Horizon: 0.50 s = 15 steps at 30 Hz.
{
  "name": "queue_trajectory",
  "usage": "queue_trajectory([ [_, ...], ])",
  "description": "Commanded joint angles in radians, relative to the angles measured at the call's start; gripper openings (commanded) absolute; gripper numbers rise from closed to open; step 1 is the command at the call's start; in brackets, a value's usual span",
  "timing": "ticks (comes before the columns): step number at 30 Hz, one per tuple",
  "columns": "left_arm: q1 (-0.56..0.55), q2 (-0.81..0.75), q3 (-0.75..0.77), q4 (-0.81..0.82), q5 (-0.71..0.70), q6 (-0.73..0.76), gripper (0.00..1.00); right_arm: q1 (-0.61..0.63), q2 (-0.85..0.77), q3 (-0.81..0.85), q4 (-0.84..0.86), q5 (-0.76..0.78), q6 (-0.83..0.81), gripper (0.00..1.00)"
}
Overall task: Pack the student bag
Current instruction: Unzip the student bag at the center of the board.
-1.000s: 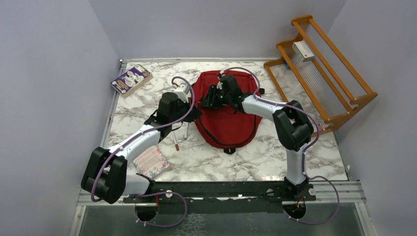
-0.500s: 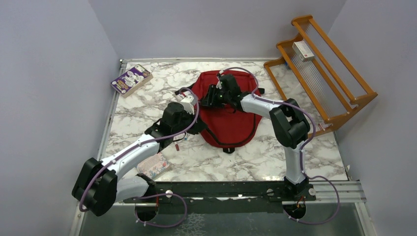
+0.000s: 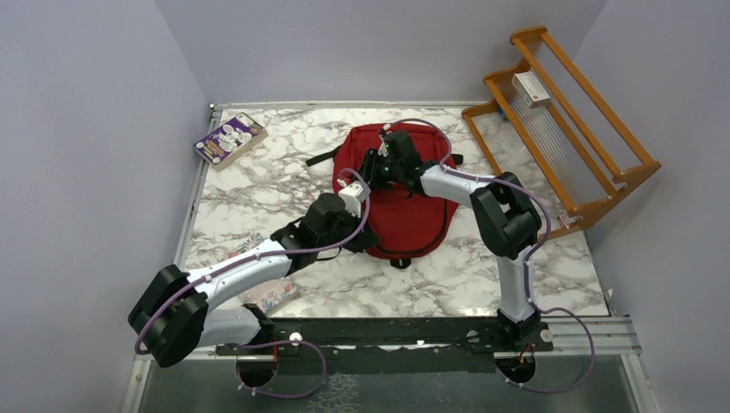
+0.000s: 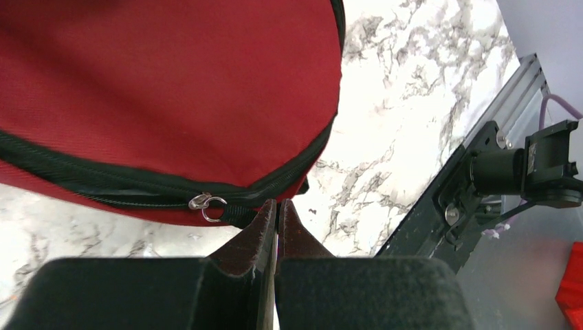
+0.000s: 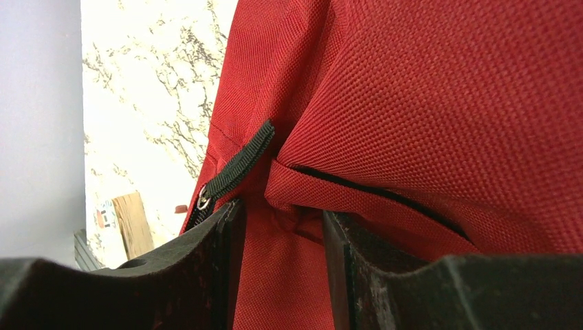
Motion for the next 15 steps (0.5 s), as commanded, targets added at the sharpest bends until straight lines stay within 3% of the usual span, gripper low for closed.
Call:
queue_trajectory([
  [1,-0.073,0.041,0.033,0.056,-0.033,-0.023,0.0,-0.01,0.022,0.039,0.05,-0.017,0.001,0.49],
  [15,-0.26,0.196,0.089,0.146,-0.08,-0.041,0.0,-0.012,0.029,0.047,0.049,-0.037,-0.005,0.49],
])
